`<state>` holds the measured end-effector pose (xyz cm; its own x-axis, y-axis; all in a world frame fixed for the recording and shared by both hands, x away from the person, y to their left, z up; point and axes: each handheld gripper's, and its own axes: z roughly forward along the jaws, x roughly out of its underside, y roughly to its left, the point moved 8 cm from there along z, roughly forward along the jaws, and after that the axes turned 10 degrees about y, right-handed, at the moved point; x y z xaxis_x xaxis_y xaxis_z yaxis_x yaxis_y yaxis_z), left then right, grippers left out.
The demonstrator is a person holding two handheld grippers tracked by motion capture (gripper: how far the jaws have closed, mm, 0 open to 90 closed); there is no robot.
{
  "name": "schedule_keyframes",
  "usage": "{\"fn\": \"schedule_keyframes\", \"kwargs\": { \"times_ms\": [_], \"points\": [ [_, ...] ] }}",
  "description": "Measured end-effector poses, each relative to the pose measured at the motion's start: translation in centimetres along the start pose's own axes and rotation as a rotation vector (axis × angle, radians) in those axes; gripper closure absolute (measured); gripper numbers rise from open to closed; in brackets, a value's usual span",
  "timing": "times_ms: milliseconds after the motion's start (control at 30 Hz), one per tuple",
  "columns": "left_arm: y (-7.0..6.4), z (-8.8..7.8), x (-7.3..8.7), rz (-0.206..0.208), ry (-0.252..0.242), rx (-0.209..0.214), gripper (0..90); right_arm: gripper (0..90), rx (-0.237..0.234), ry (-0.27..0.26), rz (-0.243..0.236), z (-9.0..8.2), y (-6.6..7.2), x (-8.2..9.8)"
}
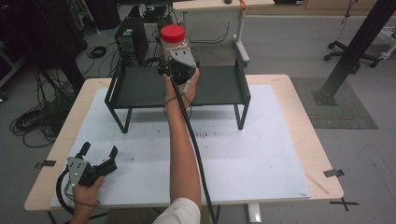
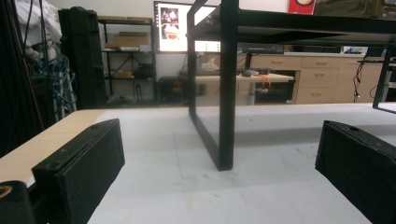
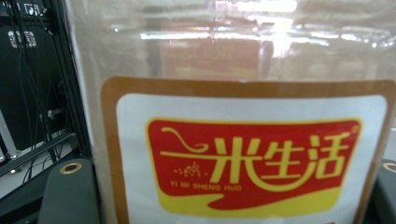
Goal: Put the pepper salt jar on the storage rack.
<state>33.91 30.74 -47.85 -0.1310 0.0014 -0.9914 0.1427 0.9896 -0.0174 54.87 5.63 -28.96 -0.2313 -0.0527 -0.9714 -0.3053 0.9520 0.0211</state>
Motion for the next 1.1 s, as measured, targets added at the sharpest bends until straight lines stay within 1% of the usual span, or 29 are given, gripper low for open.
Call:
{"fn": "schedule_keyframes", "kwargs": {
  "times_ms": [300,733,767,833,1100],
  "points": [
    [0.02,-0.01,-0.01,0.000,-0.001,-0.001,1.6,24.0,-0.001,-0.019,0.000,0.00,0.02,0.12],
    [0.02,0.00,0.01,-0.002,0.001,-0.002,1.6,22.8,0.006,-0.013,-0.006,0.03,0.05,0.20],
    [0.02,0.00,0.01,-0.002,0.001,-0.002,1.6,20.4,0.016,-0.009,-0.016,0.04,0.07,0.25],
    [0.02,-0.01,0.01,-0.002,0.000,-0.001,1.6,17.2,0.014,-0.008,-0.018,0.10,0.24,0.30],
    [0.01,-0.02,0.00,-0.003,0.000,0.001,1.6,13.3,0.024,-0.014,-0.010,0.21,0.38,0.32]
  ]
}}
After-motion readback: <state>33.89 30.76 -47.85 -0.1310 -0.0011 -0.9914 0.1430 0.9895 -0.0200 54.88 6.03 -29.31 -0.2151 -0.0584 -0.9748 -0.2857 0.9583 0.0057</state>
